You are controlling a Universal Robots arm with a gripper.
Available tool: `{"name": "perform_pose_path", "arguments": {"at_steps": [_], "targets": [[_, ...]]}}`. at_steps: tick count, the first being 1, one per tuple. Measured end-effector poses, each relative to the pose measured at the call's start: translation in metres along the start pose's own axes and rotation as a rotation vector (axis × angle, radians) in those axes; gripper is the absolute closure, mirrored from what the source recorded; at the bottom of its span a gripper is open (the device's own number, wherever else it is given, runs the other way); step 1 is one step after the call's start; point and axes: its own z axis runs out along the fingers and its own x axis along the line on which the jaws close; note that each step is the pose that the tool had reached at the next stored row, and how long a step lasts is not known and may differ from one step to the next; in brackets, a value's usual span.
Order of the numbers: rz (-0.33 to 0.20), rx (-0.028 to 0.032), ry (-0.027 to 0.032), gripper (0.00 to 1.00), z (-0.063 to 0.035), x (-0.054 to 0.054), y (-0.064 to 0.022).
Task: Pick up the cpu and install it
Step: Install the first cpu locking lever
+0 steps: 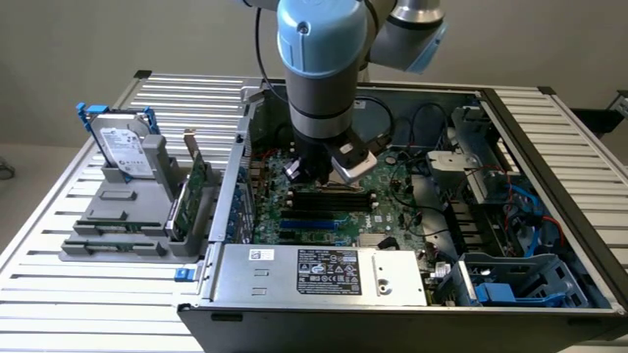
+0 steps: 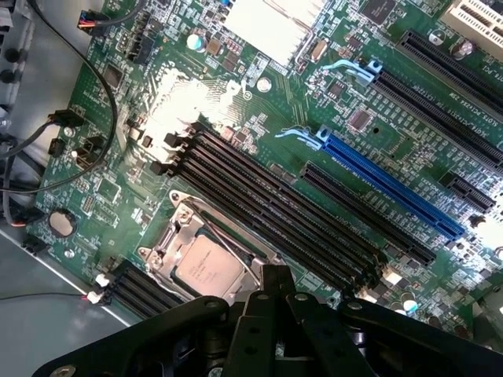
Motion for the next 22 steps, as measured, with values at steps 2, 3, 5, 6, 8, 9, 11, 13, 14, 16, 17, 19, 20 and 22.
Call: {"name": "perform_pose_path", "arguments": {"at_steps": [2, 3, 5, 6, 8, 9, 11, 13, 14, 16, 17, 19, 20, 22], "targets": [[0.000, -0.0002, 0.0001, 0.89, 0.0021, 0.000, -0.0002], [0.001, -0.0001, 0.0002, 0.89, 0.0033, -0.001, -0.0005], [0.001, -0.0003, 0.0002, 0.89, 0.0055, -0.001, -0.0010], [0.001, -0.0002, 0.0002, 0.89, 0.0064, -0.001, -0.0011], [0.001, -0.0001, -0.0002, 0.89, 0.0077, -0.001, -0.0016], [0.001, 0.0000, -0.0004, 0.89, 0.0082, -0.001, -0.0022], [0.002, 0.0003, -0.0011, 0.89, 0.0091, 0.000, -0.0043], [0.003, 0.0005, -0.0016, 0.89, 0.0100, 0.002, -0.0069], [0.004, 0.0003, -0.0020, 0.89, 0.0103, 0.002, -0.0077], [0.004, -0.0006, -0.0034, 0.89, 0.0106, 0.003, -0.0084], [0.004, -0.0016, -0.0045, 0.89, 0.0107, 0.003, -0.0087], [0.004, -0.0050, -0.0071, 0.89, 0.0110, 0.003, -0.0097], [0.004, -0.0076, -0.0090, 0.89, 0.0112, 0.004, -0.0103], [0.004, -0.0143, -0.0135, 0.89, 0.0117, 0.004, -0.0116]]}}
